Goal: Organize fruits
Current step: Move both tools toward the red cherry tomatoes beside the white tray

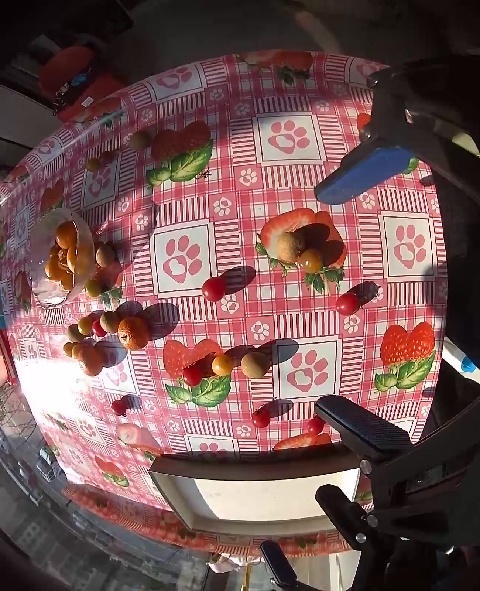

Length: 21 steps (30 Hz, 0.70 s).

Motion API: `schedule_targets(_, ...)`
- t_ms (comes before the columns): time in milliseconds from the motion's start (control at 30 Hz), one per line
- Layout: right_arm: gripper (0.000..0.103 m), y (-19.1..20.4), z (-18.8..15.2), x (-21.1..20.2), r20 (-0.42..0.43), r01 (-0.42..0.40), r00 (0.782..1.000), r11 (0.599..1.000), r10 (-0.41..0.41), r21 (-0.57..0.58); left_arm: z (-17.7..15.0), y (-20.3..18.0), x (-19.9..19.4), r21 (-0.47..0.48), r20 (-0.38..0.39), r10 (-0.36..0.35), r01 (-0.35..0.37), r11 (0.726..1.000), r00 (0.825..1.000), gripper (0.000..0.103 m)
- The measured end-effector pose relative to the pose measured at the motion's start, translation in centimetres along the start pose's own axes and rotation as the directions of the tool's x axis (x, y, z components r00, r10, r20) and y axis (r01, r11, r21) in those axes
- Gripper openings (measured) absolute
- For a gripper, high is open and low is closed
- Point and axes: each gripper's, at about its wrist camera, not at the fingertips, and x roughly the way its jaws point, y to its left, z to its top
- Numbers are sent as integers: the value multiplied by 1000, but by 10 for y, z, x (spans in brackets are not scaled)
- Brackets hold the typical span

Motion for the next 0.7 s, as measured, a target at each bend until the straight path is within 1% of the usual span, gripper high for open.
schedule_targets(67, 103, -1, 2, 0, 0, 2, 1000, 1000, -2, -1, 0, 1, 1, -5, -1, -10, 10, 1000, 1000, 103)
schedule_targets(233, 103, -1, 4, 1, -1, 8, 1000, 1000, -8, 0, 0, 2, 1, -8, 0, 10, -10, 1000, 1000, 103)
schedule_targets(267, 103, 0, 5, 1, -1, 8, 1000, 1000, -8, 0, -1, -2, -3, -14, -1, 20, -20, 1000, 1000, 103)
schedule_targets(300, 103, 0, 5, 1, -1, 7, 1000, 1000, -7, -2, 4, 4, 1, -10, -6, 13, -13, 1000, 1000, 103)
schedule_targets(433, 103, -5, 8, 3, 3, 3, 1000, 1000, -3, -10, 5, 4, 2, -13, -9, 13, -13, 1000, 1000, 103)
schedule_targets(467, 103, -4, 8, 2, 2, 3, 1000, 1000, -3, -10, 4, 4, 1, -12, -5, 25, -25, 1000, 1000, 103)
schedule_targets(700, 103, 1, 5, 4, -13, 6, 1000, 1000, -6, -10, 4, 5, 2, -17, -4, 47, -47, 999, 999, 103)
